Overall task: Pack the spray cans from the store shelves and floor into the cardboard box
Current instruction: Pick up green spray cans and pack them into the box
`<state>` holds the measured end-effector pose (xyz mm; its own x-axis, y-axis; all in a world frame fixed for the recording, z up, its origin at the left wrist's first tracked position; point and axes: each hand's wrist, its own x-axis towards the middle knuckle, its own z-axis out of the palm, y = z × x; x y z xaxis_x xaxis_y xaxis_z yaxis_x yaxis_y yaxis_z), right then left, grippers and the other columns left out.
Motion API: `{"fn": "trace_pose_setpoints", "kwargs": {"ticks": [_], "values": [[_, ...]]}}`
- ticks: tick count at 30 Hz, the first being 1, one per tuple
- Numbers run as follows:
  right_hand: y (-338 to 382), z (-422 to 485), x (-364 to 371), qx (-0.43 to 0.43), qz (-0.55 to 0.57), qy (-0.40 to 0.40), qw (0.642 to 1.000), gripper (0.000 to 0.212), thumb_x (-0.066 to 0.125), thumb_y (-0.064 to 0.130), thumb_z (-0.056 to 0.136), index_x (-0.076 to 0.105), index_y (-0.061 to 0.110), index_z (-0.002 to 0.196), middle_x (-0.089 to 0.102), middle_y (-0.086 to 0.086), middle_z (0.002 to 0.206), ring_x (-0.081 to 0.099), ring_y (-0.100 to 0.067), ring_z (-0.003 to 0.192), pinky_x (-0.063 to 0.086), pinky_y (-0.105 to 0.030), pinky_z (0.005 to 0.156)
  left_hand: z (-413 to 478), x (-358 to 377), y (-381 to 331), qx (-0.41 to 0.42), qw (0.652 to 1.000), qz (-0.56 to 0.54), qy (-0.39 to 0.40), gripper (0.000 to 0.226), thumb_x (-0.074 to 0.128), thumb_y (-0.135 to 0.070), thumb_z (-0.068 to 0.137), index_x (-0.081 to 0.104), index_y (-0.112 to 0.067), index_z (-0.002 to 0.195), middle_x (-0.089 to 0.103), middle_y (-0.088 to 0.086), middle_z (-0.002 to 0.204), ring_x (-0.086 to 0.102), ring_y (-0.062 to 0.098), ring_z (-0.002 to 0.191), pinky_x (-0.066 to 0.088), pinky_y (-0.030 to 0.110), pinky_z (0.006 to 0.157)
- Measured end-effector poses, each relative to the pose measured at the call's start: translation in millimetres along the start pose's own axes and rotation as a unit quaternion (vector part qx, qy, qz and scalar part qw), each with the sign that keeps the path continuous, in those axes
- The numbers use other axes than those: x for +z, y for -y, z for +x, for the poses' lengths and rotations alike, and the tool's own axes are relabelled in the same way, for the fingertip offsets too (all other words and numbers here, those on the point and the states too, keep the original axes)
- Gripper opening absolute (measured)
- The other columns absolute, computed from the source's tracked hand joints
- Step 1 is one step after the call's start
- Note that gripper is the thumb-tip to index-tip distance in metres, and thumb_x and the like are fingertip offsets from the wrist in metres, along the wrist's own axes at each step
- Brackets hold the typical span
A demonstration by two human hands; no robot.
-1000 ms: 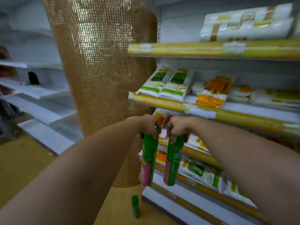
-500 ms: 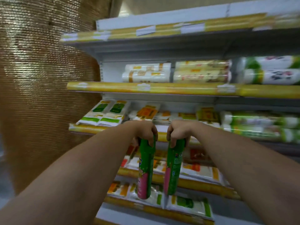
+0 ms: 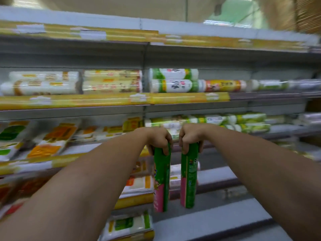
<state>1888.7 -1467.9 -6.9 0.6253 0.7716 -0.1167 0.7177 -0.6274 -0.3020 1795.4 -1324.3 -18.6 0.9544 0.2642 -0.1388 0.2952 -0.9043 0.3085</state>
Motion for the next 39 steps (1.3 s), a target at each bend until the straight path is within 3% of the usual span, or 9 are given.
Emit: {"fn": "trace_pose_setpoints", "kwargs": {"ticks": [3,6,13,16,20,24,31,35,39], "values": [[-58,-18,-12,0.052,0.002,-0.004,0.999,0.031,0.088,0.011,0.073,0.075,0.007,0.100,0.072,-0.015,0.098,0.072,-0.034,0.087,0.064,-0.046,0.062,35,16,-50,0.043,0.999,0.001,0.011,0.028,0.077,-0.012,0.087,0.068,-0.015,0.113,0.067,0.009,0.099,0.071,0.031,0.092,0.064,0.041,0.062],[-113,-38,-20,0.101,-0.003,-0.011,0.995,0.032,0.089,0.013,0.072,0.075,0.005,0.100,0.072,-0.015,0.101,0.071,-0.034,0.087,0.063,-0.043,0.059,69,31,-102,0.088,0.996,0.007,0.030,0.024,0.077,-0.012,0.087,0.066,-0.019,0.107,0.066,0.009,0.099,0.070,0.028,0.084,0.062,0.038,0.057],[-224,-87,-27,0.216,0.022,-0.012,0.976,0.039,0.089,0.012,0.073,0.072,0.002,0.107,0.070,-0.018,0.100,0.072,-0.037,0.086,0.064,-0.050,0.063,128,81,-214,0.186,0.980,0.014,0.076,0.031,0.079,-0.010,0.086,0.067,-0.014,0.114,0.063,0.009,0.104,0.069,0.030,0.091,0.064,0.047,0.069],[-264,-108,-23,0.262,0.044,-0.020,0.964,0.044,0.090,0.013,0.073,0.071,0.001,0.111,0.070,-0.019,0.105,0.072,-0.037,0.089,0.064,-0.052,0.065,149,102,-256,0.230,0.967,0.025,0.106,0.028,0.080,-0.013,0.085,0.069,-0.017,0.110,0.063,0.010,0.108,0.069,0.029,0.092,0.064,0.046,0.066],[-315,-130,-8,0.319,0.079,-0.022,0.944,0.040,0.089,0.012,0.074,0.072,0.001,0.108,0.070,-0.020,0.108,0.071,-0.040,0.091,0.063,-0.052,0.063,174,135,-308,0.281,0.948,0.054,0.141,0.031,0.081,-0.018,0.086,0.069,-0.020,0.114,0.061,0.007,0.106,0.068,0.027,0.089,0.064,0.038,0.062],[-367,-144,11,0.383,0.111,-0.033,0.916,0.044,0.092,0.012,0.071,0.071,0.001,0.108,0.069,-0.020,0.109,0.070,-0.041,0.089,0.063,-0.048,0.057,205,174,-352,0.325,0.930,0.059,0.161,0.037,0.081,-0.017,0.085,0.068,-0.016,0.120,0.059,0.007,0.106,0.066,0.025,0.087,0.064,0.039,0.064],[-456,-155,66,0.484,0.150,-0.013,0.862,0.052,0.093,0.013,0.068,0.071,0.001,0.113,0.069,-0.018,0.111,0.071,-0.036,0.091,0.063,-0.051,0.063,262,261,-419,0.394,0.893,0.095,0.193,0.044,0.084,-0.019,0.080,0.064,-0.015,0.119,0.061,0.013,0.108,0.071,0.029,0.083,0.064,0.043,0.060],[-499,-170,111,0.530,0.176,-0.017,0.829,0.050,0.089,0.013,0.072,0.070,0.000,0.117,0.069,-0.017,0.110,0.066,-0.023,0.074,0.061,-0.034,0.049,285,324,-454,0.425,0.864,0.127,0.240,0.032,0.083,-0.019,0.081,0.066,-0.017,0.109,0.058,0.010,0.103,0.067,0.026,0.079,0.059,0.033,0.050],[-542,-179,172,0.574,0.191,-0.017,0.796,0.050,0.088,0.015,0.073,0.070,0.004,0.118,0.068,-0.010,0.105,0.057,-0.015,0.064,0.047,-0.024,0.038,303,407,-473,0.438,0.841,0.144,0.282,0.031,0.079,-0.017,0.084,0.063,-0.018,0.110,0.055,0.007,0.104,0.066,0.025,0.083,0.062,0.034,0.055]]}}
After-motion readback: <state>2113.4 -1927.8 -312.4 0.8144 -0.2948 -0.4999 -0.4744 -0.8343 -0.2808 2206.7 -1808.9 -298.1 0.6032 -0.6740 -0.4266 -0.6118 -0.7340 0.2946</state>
